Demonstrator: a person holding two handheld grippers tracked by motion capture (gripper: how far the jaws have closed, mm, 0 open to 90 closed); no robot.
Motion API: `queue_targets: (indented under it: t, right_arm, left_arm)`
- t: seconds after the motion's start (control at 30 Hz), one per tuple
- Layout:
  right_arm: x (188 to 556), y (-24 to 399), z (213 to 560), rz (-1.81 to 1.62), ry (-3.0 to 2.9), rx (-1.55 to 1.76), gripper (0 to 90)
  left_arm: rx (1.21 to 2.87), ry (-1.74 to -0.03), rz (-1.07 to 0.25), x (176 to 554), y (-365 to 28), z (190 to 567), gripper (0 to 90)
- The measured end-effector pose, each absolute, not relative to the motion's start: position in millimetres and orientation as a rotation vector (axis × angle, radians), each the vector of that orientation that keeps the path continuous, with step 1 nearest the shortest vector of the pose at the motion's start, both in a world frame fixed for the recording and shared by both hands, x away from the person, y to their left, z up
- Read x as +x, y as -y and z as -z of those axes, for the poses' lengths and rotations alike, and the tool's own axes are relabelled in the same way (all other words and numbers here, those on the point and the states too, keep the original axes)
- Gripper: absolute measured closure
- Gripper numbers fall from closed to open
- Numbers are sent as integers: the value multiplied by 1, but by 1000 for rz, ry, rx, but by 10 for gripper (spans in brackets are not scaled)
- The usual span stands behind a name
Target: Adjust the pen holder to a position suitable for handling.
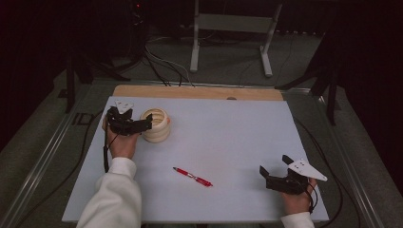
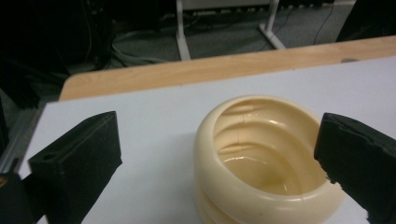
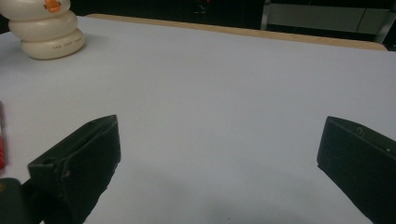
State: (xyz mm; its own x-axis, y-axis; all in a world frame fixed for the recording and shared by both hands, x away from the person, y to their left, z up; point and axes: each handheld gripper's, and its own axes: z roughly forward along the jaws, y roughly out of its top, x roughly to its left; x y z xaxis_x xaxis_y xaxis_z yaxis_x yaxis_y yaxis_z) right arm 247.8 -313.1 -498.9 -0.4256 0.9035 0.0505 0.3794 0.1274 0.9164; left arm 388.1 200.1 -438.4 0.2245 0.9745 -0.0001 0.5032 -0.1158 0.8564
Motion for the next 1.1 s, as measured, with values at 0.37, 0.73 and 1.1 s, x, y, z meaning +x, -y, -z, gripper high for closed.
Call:
queue_targets:
  t: [0.37, 0.73, 1.1]
  right_arm:
    - [248, 314, 499, -1272, -1876, 1241, 1]
    - [248, 315, 499, -1280, -1871, 1247, 1]
    - [249, 315, 500, -1279, -1882, 1250, 1]
  left_arm:
    - [1780, -1509, -684, 409, -198, 453, 161]
    - [1762, -1568, -580, 419, -192, 465, 468]
    - [1718, -1594, -540, 420, -189, 464, 737]
